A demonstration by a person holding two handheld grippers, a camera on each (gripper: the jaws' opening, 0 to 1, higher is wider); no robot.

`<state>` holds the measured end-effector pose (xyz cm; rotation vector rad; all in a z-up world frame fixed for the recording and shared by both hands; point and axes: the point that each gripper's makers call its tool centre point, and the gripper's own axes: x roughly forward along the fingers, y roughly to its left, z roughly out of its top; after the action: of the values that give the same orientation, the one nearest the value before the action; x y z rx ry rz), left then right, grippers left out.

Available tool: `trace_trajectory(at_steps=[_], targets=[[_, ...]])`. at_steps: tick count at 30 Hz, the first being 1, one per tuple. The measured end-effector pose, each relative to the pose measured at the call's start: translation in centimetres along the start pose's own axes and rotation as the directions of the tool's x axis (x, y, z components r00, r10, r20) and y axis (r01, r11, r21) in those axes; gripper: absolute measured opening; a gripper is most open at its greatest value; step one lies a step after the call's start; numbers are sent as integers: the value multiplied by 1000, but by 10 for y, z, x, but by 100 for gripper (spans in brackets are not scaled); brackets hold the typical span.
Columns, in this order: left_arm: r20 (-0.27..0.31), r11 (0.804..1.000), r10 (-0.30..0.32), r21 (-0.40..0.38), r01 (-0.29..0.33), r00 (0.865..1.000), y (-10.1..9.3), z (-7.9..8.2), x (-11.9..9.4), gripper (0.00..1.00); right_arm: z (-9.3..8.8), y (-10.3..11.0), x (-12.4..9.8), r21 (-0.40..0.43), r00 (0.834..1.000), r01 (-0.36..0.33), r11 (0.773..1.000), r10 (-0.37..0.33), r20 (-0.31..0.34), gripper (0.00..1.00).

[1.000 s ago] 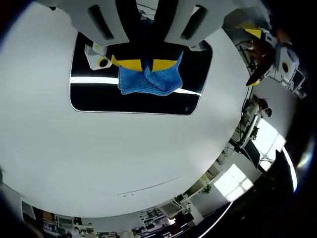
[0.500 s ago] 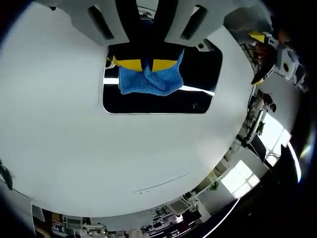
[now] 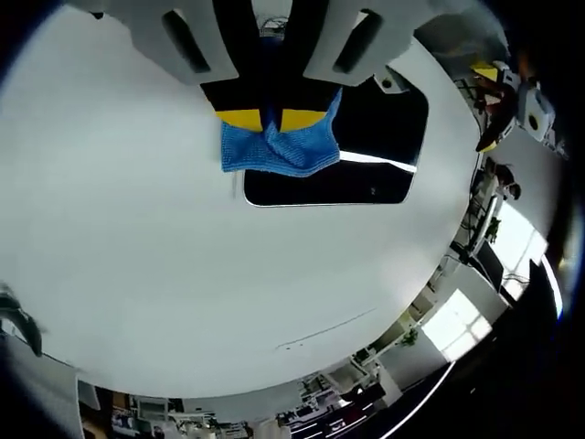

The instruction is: Wipe the mirror surface with the cleaning cloth until all visible marks leave the cleaned area.

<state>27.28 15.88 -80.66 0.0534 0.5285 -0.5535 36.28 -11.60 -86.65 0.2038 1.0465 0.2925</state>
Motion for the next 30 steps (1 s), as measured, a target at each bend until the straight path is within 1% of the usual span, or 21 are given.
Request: trace_trajectory(at_steps=[3, 6, 8, 9, 10, 12, 14, 16, 18, 19, 20, 22, 23, 25, 26, 28, 30], targets=[[7, 1000, -1, -9, 1, 1000, 0, 1, 0, 99, -2, 0, -1, 9, 1000, 8, 1000, -8, 5, 0], [11, 1000, -4, -16, 4, 1000, -1, 1, 0, 99, -1, 0, 1, -43, 999, 35, 998, -35, 6, 0], [15, 1000, -7, -17, 7, 1000, -2, 2, 1, 99, 0, -1, 1, -28, 999, 34, 999, -33, 9, 0], [10, 1000, 1, -7, -1, 1000, 0, 2, 0, 99, 0, -1, 1, -15, 999, 33, 999, -33, 11, 0], [5, 1000, 3, -8, -3, 1000, 0, 1, 0, 99, 0, -2, 1, 22, 999, 36, 999, -36, 19, 0], [7, 1000, 3, -16, -3, 1000, 0, 1, 0, 99, 0, -1, 1, 2, 998, 49, 999, -49, 26, 0], [-11, 1000, -6, -19, 6, 1000, -1, -2, 1, 99, 0, 0, 2, -50, 997, 77, 996, -76, 35, 0], [-17, 1000, -4, -18, 4, 1000, -1, -3, 1, 99, 1, -1, 3, -90, 996, 89, 992, -87, 32, 0], [-14, 1000, 0, -19, 0, 1000, 0, -3, 1, 99, 2, 0, 3, -57, 995, 102, 993, -101, 20, 0], [-14, 1000, 2, -16, -3, 1000, 1, -3, 0, 99, 1, 0, 3, -79, 995, 103, 992, -102, 17, 0], [-16, 1000, 4, -15, -4, 1000, 1, -3, 0, 99, 1, -1, 3, -78, 995, 100, 992, -99, 16, 0], [-13, 1000, 0, -22, -1, 1000, 0, -3, 1, 99, 1, -3, 2, -47, 997, 82, 996, -81, 19, 0], [-14, 1000, 2, -18, -2, 1000, 0, -3, 0, 99, 0, -3, 1, -14, 997, 79, 997, -79, 20, 0], [-7, 1000, 7, -7, -7, 1000, 1, -1, 0, 99, -2, -4, 0, -10, 996, 88, 996, -88, 12, 0], [-1, 1000, 3, -19, -3, 1000, 0, -1, 0, 99, -2, -4, 0, -4, 996, 89, 996, -89, 12, 0], [-19, 999, 4, -43, -5, 1000, 1, -5, -1, 99, -3, -3, -1, 6, 996, 91, 996, -91, 11, 0], [-15, 999, 1, -50, -1, 1000, 1, -4, 0, 99, -3, -3, -1, 8, 995, 97, 995, -97, 6, 0]])
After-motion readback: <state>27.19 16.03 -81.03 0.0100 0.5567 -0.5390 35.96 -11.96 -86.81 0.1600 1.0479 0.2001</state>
